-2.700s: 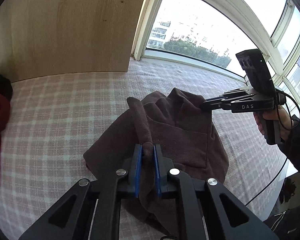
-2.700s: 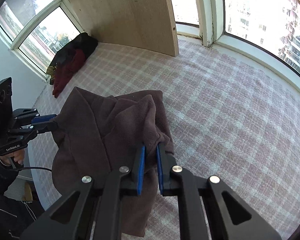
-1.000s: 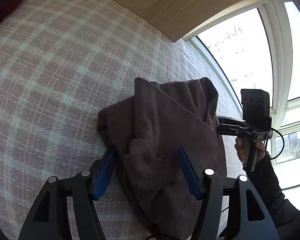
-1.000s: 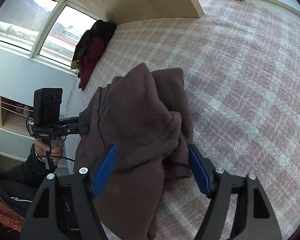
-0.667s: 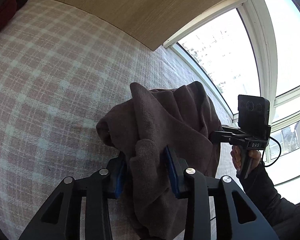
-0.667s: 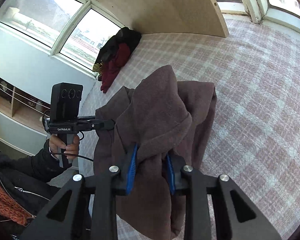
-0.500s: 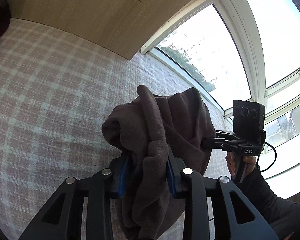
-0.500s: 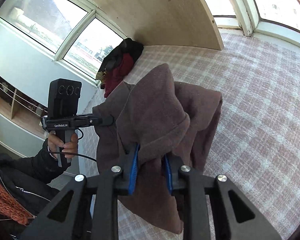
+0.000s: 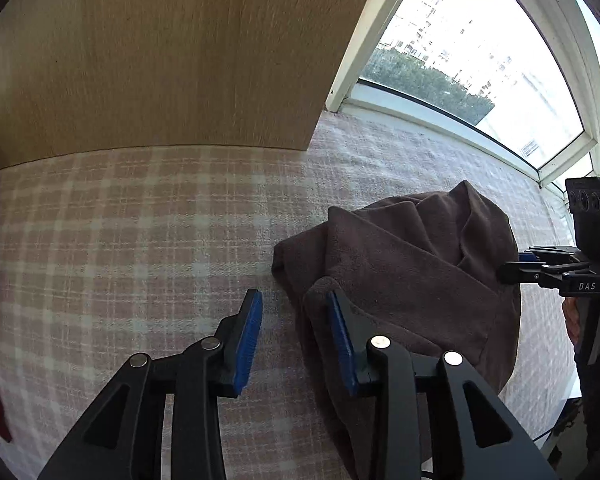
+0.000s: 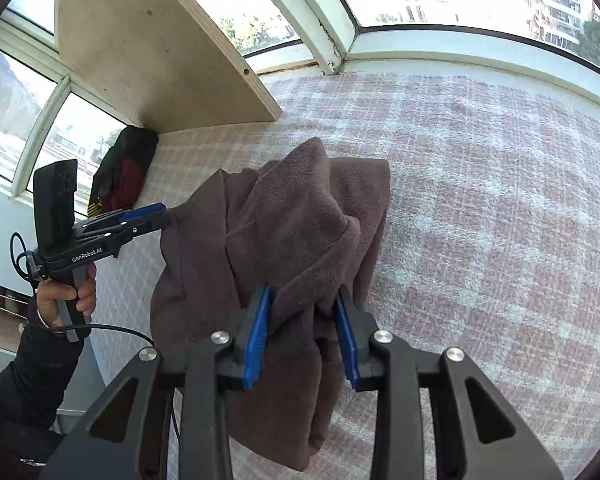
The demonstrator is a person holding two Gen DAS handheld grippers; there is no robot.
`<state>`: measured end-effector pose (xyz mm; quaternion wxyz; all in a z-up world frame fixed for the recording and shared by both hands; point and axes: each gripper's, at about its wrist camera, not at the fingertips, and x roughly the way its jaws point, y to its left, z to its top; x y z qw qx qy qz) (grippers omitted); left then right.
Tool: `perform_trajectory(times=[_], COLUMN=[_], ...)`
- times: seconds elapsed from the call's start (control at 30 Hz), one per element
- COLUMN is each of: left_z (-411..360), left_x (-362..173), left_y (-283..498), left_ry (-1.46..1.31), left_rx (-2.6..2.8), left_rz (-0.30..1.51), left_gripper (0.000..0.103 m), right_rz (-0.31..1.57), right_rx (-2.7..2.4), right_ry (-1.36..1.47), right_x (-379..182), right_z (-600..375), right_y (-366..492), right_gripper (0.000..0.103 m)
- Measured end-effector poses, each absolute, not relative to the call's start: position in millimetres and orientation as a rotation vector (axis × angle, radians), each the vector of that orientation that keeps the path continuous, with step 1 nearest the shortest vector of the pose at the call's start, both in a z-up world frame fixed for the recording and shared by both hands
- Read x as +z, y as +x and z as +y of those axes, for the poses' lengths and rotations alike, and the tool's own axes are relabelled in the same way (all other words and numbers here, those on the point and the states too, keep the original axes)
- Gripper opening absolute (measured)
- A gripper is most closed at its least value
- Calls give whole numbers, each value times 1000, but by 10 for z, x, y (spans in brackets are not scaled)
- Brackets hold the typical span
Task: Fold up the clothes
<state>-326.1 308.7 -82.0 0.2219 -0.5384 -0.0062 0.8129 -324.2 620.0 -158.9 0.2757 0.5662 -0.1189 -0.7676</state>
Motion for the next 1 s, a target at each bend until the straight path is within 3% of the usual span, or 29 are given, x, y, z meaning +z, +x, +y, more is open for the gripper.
perform_trajectory(times=[0.07, 0.2, 0.33, 0.43, 0.57, 0.63, 0.93, 1.0], left_z=[3068, 3377, 3770, 3739, 3661, 3652, 3526, 3506], left_x=[-648, -505, -865, -1271, -1277, -1289, -1154, -998], left_y=[-3143, -2988, -3002, -3083, -3079, -3076, -3104, -3050], left_ry=[-1433, -1328, -1375, -1474, -1448, -1441, -1449, -1403], left_rx=[2257, 2123, 2100, 2090, 2090, 2086, 2064, 2060], left_rz=[44, 15, 192, 187, 135, 134, 4, -34], left_gripper=[34, 48, 48, 49, 50, 50, 48, 48], right_rz=[-400, -413, -321, -341, -309, -98, -571, -672], right_rx=[-2102, -2184, -2215, -2323, -2252, -2243, -2012, -1952], right_ry=[1446, 1485, 1546, 1507, 1408, 1461, 1393, 1371], right_x=[-1467, -1491, -1709, -1779, -1791, -1866, -1835, -1827], right_z=[6428, 6631, 6486, 6561, 6362, 6132, 6425, 6493], right_y=[-3131, -3016, -3065, -3216, -3312, -3243, -3269, -3275], right_gripper=[35, 35, 35, 35, 35, 35, 36, 40])
